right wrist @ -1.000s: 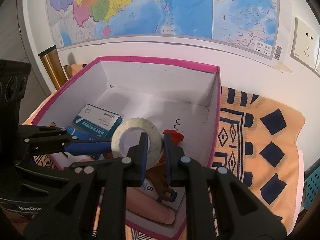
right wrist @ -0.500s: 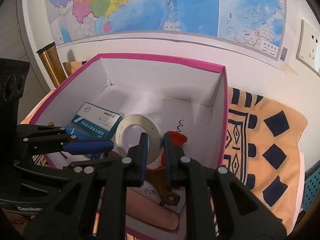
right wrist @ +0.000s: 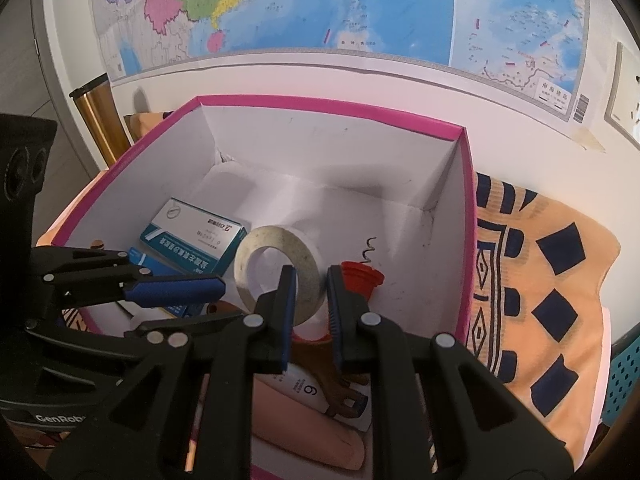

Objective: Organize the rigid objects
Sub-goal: 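Lower the tape roll into the magenta box and open the right gripper, then move the left gripper to the pink-and-white lotion tube and grasp its cap end, then lift the lotion tube with the left gripper toward the magenta box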

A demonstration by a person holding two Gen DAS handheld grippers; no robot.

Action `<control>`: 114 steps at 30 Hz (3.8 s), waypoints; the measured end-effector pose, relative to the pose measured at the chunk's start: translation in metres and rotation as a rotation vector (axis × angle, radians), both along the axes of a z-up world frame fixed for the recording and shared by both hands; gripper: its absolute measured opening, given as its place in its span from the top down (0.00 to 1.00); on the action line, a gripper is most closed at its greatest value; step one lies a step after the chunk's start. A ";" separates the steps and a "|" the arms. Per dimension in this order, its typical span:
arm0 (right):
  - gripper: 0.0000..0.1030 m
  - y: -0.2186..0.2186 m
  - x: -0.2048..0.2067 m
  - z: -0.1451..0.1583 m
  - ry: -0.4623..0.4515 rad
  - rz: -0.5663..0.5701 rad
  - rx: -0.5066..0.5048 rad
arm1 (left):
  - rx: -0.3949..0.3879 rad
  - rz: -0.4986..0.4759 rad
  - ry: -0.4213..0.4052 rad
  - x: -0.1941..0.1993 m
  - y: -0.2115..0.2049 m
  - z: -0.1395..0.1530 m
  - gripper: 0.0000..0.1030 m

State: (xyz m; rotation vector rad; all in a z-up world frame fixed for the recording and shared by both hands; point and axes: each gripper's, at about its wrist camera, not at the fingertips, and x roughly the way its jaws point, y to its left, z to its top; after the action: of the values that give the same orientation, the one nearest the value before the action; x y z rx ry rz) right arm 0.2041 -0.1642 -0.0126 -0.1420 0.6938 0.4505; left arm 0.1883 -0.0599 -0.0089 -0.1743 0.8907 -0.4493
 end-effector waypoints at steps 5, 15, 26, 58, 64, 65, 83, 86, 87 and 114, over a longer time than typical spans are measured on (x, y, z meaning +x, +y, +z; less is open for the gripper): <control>0.83 0.000 0.001 0.000 0.004 -0.002 -0.008 | 0.001 0.001 0.003 0.000 0.001 0.000 0.72; 0.83 0.004 0.007 -0.002 0.016 -0.003 -0.024 | 0.000 0.008 0.017 0.005 0.004 -0.004 0.72; 0.81 0.003 0.006 -0.002 0.014 -0.024 -0.015 | 0.017 0.022 0.016 0.002 0.005 -0.007 0.72; 0.68 -0.029 -0.175 -0.080 0.129 0.191 0.141 | 0.198 0.075 -0.061 -0.202 0.055 -0.030 0.39; 0.68 -0.026 -0.188 -0.100 0.213 0.203 0.169 | 0.162 0.029 -0.007 -0.220 0.053 -0.037 0.39; 0.68 -0.025 -0.191 -0.102 0.217 0.207 0.166 | 0.167 0.026 -0.004 -0.223 0.052 -0.038 0.39; 0.68 -0.015 -0.208 -0.108 0.227 0.210 0.204 | 0.125 0.035 0.057 -0.232 0.052 -0.049 0.51; 0.68 -0.017 -0.204 -0.106 0.217 0.193 0.209 | 0.115 0.039 0.051 -0.227 0.051 -0.048 0.51; 0.68 -0.018 -0.203 -0.106 0.213 0.188 0.213 | 0.113 0.040 0.049 -0.225 0.051 -0.048 0.51; 0.68 -0.030 -0.182 -0.087 0.145 0.101 0.248 | 0.136 0.062 -0.044 -0.196 0.041 -0.024 0.53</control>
State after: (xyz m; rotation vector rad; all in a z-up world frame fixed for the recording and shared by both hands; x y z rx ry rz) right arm 0.0218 -0.1939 -0.0996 0.0906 0.7685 0.6444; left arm -0.0080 -0.0188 -0.0332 -0.0674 0.8670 -0.3329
